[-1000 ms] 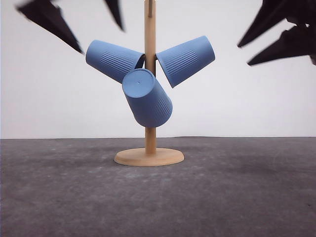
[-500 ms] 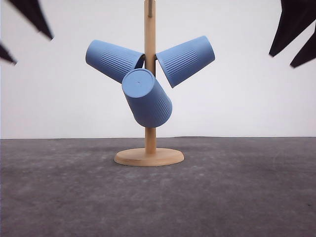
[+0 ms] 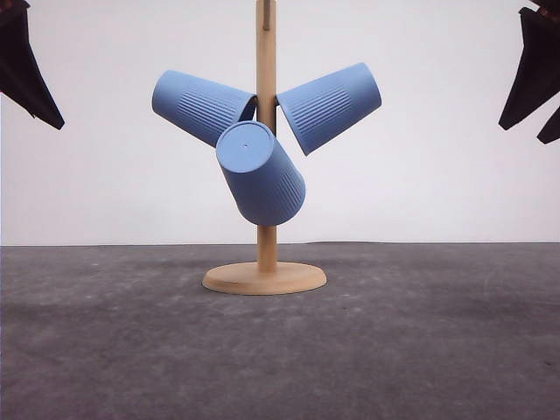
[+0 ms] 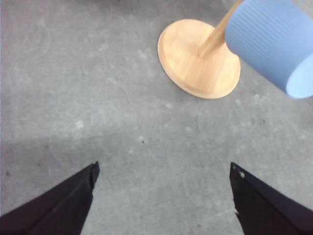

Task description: Place three cups

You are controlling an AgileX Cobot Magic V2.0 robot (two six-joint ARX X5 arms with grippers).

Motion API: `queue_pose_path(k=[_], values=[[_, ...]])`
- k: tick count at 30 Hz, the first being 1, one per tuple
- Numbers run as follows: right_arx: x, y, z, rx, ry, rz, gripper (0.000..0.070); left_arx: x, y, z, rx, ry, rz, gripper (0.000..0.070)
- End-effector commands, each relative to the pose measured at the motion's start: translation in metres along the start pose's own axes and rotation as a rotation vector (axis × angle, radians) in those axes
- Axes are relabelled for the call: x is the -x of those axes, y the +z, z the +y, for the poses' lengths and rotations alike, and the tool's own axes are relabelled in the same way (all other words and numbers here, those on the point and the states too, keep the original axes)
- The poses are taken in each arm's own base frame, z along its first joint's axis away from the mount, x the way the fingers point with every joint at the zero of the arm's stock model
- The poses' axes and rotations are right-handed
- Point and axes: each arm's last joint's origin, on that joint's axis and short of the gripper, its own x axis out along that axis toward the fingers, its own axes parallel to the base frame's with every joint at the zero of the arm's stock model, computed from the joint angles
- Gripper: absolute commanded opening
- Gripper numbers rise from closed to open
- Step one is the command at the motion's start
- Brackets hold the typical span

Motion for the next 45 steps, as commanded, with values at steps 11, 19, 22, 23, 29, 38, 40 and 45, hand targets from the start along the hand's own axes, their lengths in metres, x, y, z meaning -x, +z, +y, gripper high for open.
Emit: queue_pose_path(k=[11,19,22,23,29,38,40,45], values=[[0.001,0.003,0.001,0.020,0.001,-0.016,0.0016,0.003,0.005,-0.002,-0.011,-0.035,-0.015,0.0000],[0.001,0.004,0.001,0.020,0.001,-0.019,0.0016,0.002,0.004,-0.003,-0.012,-0.039,-0.015,0.0000],[0.001,0.004,0.001,0.020,0.001,-0.019,0.0016,0.003,0.004,-0.001,-0.026,-0.032,-0.028,0.0000],[0.001,0.004,0.001,0.020,0.001,-0.019,0.0016,0.003,0.003,0.000,-0.050,-0.022,-0.040,0.0000],[0.001,0.004,0.001,0.021,0.001,-0.020,0.0016,0.009,-0.037,0.007,-0.166,0.032,-0.250,0.0000],[0.001,0.004,0.001,0.022,0.000,-0.023,0.0016,0.020,-0.104,0.024,-0.194,0.319,-0.510,0.0000],[0.001,0.004,0.001,0.023,0.000,-0.024,0.0016,0.017,-0.115,0.027,-0.195,0.327,-0.532,0.0000],[0.001,0.004,0.001,0.023,0.000,-0.025,0.0016,0.008,-0.135,0.034,-0.198,0.339,-0.573,0.0000]])
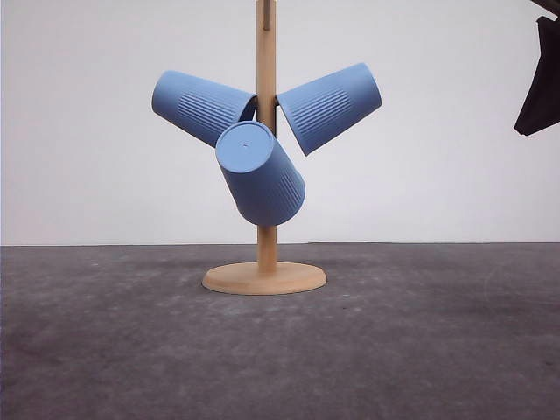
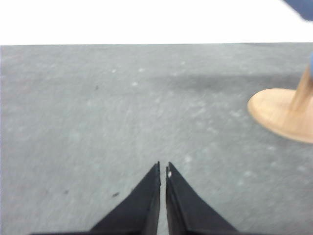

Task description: Place three cups

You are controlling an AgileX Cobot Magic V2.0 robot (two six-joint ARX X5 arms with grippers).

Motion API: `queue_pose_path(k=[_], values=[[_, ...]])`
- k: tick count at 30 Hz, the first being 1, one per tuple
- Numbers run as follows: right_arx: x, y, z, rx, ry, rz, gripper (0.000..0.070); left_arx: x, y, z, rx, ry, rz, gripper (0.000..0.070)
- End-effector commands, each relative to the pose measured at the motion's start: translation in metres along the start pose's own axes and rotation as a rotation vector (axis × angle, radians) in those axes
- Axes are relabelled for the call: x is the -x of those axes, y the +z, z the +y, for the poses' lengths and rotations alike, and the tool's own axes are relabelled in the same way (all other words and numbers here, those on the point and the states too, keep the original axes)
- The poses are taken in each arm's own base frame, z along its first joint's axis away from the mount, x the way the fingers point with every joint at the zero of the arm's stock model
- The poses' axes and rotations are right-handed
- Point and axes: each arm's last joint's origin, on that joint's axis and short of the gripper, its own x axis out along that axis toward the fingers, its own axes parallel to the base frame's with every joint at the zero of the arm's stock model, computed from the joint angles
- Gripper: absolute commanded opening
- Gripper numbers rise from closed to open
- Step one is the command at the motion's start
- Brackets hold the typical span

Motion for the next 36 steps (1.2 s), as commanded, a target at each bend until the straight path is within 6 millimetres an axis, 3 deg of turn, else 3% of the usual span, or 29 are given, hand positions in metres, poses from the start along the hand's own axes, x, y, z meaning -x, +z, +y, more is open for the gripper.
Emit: queue_pose_path(k=[1,6,26,29,32,36], values=[[0.000,0.003,0.001,0.014,0.001,-0.013,0.0016,0.000,-0.004,0.001,-0.008,0.011,-0.022,0.0000],[0.000,0.003,0.001,0.014,0.001,-0.013,0.0016,-0.003,-0.018,0.002,-0.002,0.022,0.000,0.0000],[0.000,0.003,0.001,0.015,0.001,-0.013,0.0016,-0.004,-0.018,0.002,0.002,0.032,-0.001,0.0000],[-0.001,0.001,0.000,0.087,-0.009,-0.009,0.0016,-0.004,-0.018,0.002,0.002,0.032,-0.001,0.0000],[0.002,-0.013,-0.004,0.095,-0.099,-0.065,0.0016,-0.004,-0.018,0.002,0.002,0.032,-0.002,0.0000],[0.000,-0.055,-0.007,0.028,-0.229,-0.170,0.0016,-0.004,-0.018,0.002,0.002,0.032,-0.002,0.0000]])
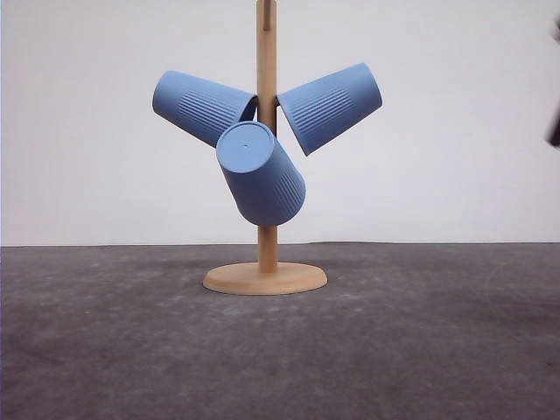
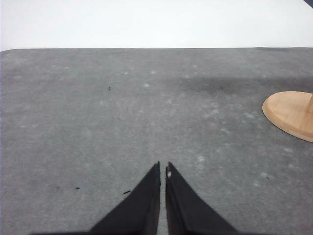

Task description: Place three cups

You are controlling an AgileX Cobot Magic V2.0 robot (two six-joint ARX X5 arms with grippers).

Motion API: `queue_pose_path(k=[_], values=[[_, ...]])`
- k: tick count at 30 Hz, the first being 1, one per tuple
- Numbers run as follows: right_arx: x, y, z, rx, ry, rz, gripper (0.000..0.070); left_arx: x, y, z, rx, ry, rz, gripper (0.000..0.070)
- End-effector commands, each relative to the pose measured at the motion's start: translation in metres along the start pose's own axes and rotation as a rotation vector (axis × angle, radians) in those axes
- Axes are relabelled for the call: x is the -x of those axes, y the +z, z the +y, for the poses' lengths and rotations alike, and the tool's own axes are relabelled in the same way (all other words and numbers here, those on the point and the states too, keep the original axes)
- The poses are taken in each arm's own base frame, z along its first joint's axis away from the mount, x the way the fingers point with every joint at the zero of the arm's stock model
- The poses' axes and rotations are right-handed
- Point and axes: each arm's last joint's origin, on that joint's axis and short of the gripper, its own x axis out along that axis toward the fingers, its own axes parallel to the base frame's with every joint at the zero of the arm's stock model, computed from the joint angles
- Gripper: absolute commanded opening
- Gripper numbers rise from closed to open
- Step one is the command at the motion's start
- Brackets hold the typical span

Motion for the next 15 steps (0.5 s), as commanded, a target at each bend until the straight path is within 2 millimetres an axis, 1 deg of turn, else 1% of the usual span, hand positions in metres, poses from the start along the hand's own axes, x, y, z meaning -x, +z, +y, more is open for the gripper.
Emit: queue_pose_path(k=[1,4,7,10,15], values=[[0.001,-0.022,0.000,-0.072,-0.066,-0.032,0.0016,-0.002,-0.007,0.000,0.001,0.002,0.025,0.0000],[0.006,-0.056,0.001,-0.116,-0.132,-0.098,0.0016,-0.002,-0.007,0.000,0.001,0.003,0.025,0.0000],[0.011,-0.081,0.002,-0.123,-0.159,-0.160,0.0016,-0.002,-0.007,0.000,0.001,0.003,0.025,0.0000],[0.014,-0.098,0.001,-0.129,-0.231,-0.221,0.0016,-0.002,-0.007,0.000,0.001,0.003,0.025,0.0000],[0.015,-0.114,0.001,-0.132,-0.257,-0.307,0.0016,-0.002,-0.007,0.000,0.001,0.003,0.025,0.0000]])
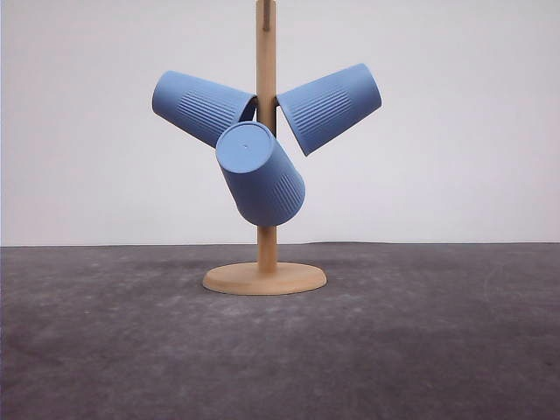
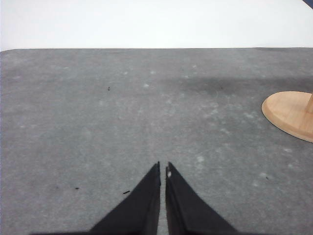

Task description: Place three cups

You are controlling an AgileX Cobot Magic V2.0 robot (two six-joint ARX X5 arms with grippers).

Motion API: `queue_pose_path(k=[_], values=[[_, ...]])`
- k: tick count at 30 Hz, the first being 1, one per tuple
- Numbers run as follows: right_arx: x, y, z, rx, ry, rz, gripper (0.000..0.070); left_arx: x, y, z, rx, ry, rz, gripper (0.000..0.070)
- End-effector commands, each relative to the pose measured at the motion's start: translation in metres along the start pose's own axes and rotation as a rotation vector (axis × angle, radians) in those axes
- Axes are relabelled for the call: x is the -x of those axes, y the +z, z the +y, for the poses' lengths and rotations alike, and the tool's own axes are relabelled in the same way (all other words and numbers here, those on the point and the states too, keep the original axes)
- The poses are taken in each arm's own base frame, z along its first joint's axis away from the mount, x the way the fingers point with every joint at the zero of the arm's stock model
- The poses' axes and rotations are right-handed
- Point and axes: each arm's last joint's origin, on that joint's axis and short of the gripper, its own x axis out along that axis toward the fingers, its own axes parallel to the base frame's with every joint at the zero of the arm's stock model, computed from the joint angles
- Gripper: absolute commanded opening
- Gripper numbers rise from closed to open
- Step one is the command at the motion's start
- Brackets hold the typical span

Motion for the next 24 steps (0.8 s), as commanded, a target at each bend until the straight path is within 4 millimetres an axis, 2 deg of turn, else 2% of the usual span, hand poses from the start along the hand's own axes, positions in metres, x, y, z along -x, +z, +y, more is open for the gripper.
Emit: queue_pose_path(k=[1,4,8,24], values=[[0.0000,-0.0040,-0.0005,-0.018,-0.004,-0.021,0.0016,-0.0019,-0.0070,0.0003,0.001,0.003,0.025,0.0000],[-0.0007,-0.0114,-0.0013,-0.032,-0.008,-0.064,0.0016,-0.0019,-0.0070,0.0003,0.001,0.002,0.025,0.0000],[0.0021,-0.0058,-0.0018,-0.031,-0.013,-0.135,0.0016,-0.0019,-0.0071,0.0003,0.001,0.003,0.026,0.0000],[0.0022,-0.0053,-0.0018,-0.050,-0.011,-0.139,0.0016,-0.0019,-0.0070,0.0003,0.001,0.002,0.025,0.0000]])
